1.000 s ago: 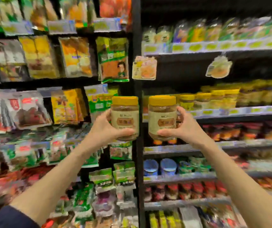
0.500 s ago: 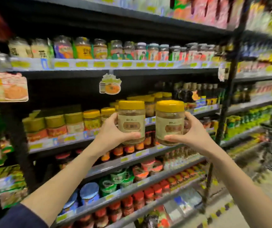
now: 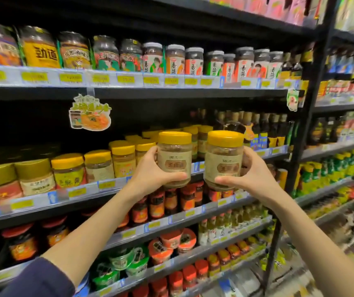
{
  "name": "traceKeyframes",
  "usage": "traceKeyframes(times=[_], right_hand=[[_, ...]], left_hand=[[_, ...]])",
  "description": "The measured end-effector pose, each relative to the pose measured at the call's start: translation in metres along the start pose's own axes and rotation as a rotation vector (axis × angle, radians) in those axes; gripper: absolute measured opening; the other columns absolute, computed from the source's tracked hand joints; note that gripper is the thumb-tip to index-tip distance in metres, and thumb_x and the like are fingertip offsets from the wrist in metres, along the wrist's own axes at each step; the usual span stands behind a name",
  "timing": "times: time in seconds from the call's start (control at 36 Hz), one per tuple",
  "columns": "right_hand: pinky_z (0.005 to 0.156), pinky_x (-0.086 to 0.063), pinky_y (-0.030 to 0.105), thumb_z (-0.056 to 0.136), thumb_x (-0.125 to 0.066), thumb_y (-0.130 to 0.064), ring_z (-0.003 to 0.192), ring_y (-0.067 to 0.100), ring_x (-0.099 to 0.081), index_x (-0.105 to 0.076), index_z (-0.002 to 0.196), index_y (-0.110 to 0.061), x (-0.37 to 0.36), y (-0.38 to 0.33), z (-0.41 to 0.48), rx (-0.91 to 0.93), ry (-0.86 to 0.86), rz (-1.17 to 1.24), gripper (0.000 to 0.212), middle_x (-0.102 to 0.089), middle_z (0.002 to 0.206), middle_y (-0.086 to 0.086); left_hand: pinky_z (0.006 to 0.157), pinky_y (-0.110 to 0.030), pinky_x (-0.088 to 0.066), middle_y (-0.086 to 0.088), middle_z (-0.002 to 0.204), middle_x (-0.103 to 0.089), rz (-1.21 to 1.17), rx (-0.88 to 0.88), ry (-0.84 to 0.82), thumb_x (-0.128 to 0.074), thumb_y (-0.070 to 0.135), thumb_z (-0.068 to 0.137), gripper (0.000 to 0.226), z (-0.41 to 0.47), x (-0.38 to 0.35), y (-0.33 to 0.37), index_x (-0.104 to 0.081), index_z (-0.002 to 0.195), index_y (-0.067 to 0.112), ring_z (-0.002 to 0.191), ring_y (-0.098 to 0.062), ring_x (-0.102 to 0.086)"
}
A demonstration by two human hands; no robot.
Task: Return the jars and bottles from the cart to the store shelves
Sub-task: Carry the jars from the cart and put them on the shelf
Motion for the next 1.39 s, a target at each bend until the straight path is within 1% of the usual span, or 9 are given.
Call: traceKeyframes(times=[0.14, 0.31, 0.5, 0.64, 0.78, 0.97, 1.08, 1.19, 1.39], right_hand=[[0.087, -0.05, 0.024, 0.052, -0.088, -0.022, 0.107, 0.007, -0.06, -0.046, 0.118, -0.03, -0.005, 0.033, 0.05, 0.02, -0.007, 0.031, 0.079, -0.062, 0.114, -0.009], [0.08, -0.052, 0.014, 0.055, -0.088, -0.018, 0.107, 0.003, -0.058, -0.046, 0.119, -0.028, -0.01, 0.063, 0.108, 0.037, -0.047, 0.033, 0.076, -0.062, 0.114, -0.01], [0.09, -0.05, 0.029, 0.053, -0.088, -0.022, 0.109, 0.009, -0.059, -0.045, 0.125, -0.025, -0.019, 0.098, 0.157, 0.021, -0.08, 0.064, 0.084, -0.062, 0.118, -0.006], [0.071, -0.049, 0.006, 0.057, -0.087, -0.016, 0.098, -0.011, -0.057, -0.045, 0.124, -0.024, -0.027, 0.11, 0.179, 0.023, -0.134, 0.088, 0.079, -0.06, 0.112, -0.013], [0.072, -0.05, 0.006, 0.057, -0.086, -0.01, 0.095, -0.01, -0.061, -0.046, 0.122, -0.022, -0.033, 0.123, 0.198, 0.041, -0.183, 0.137, 0.078, -0.062, 0.107, -0.014], [0.073, -0.051, 0.009, 0.055, -0.086, -0.008, 0.094, -0.005, -0.064, -0.047, 0.123, -0.016, -0.041, 0.139, 0.217, 0.071, -0.273, 0.17, 0.079, -0.065, 0.108, -0.009], [0.08, -0.054, 0.016, 0.054, -0.087, -0.008, 0.098, 0.001, -0.064, -0.047, 0.123, -0.018, -0.045, 0.146, 0.223, 0.074, -0.288, 0.203, 0.079, -0.065, 0.11, -0.008], [0.086, -0.053, 0.024, 0.053, -0.087, -0.011, 0.101, 0.004, -0.064, -0.048, 0.12, -0.022, -0.048, 0.152, 0.228, 0.068, -0.32, 0.223, 0.078, -0.064, 0.111, -0.009], [0.082, -0.054, 0.016, 0.05, -0.087, -0.015, 0.096, -0.002, -0.065, -0.048, 0.115, -0.024, -0.053, 0.157, 0.231, 0.063, -0.356, 0.249, 0.077, -0.065, 0.108, -0.011]], left_hand=[[0.081, -0.018, -0.05, 0.015, 0.102, -0.064, -0.038, 0.01, 0.017, -0.091, 0.028, 0.051, 0.073, 0.052, -0.016, -0.025, -0.051, 0.112, 0.025, 0.098, 0.0, -0.062], [0.092, -0.032, -0.052, 0.011, 0.112, -0.062, -0.024, 0.025, 0.028, -0.092, 0.033, 0.047, 0.082, 0.113, -0.033, -0.052, -0.045, 0.114, 0.028, 0.104, -0.005, -0.061], [0.091, -0.031, -0.051, 0.009, 0.115, -0.058, 0.035, 0.061, 0.047, -0.091, 0.034, 0.049, 0.087, 0.154, -0.055, -0.08, -0.039, 0.119, 0.026, 0.107, -0.008, -0.058], [0.093, -0.031, -0.049, 0.005, 0.118, -0.055, 0.09, 0.122, 0.051, -0.09, 0.034, 0.052, 0.086, 0.163, -0.065, -0.1, -0.037, 0.118, 0.022, 0.11, -0.011, -0.056], [0.087, -0.035, -0.056, 0.006, 0.113, -0.062, 0.166, 0.226, 0.036, -0.087, 0.06, 0.04, 0.093, 0.17, -0.071, -0.124, -0.046, 0.114, 0.021, 0.103, -0.008, -0.062], [0.08, -0.018, -0.056, 0.004, 0.098, -0.07, 0.207, 0.299, -0.012, -0.087, 0.021, 0.063, 0.05, 0.171, -0.08, -0.126, -0.064, 0.106, 0.011, 0.088, -0.001, -0.066], [0.06, 0.0, -0.046, 0.008, 0.081, -0.064, 0.229, 0.316, -0.064, -0.082, 0.009, 0.069, 0.029, 0.169, -0.085, -0.124, -0.058, 0.084, 0.016, 0.079, -0.002, -0.063], [0.062, -0.002, -0.046, 0.013, 0.08, -0.062, 0.263, 0.32, -0.08, -0.082, 0.012, 0.069, 0.029, 0.169, -0.086, -0.121, -0.06, 0.088, 0.016, 0.08, -0.005, -0.064], [0.079, -0.023, -0.051, 0.004, 0.106, -0.058, 0.385, 0.402, 0.004, -0.088, 0.037, 0.056, 0.074, 0.166, -0.08, -0.131, -0.048, 0.111, 0.008, 0.1, -0.011, -0.059]])
Point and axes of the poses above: each hand's wrist, its own z-axis towards the middle knuckle, its own x-axis out of the back of the hand, y = z × x, the point moved 4 cm from there along z, towards the middle knuckle
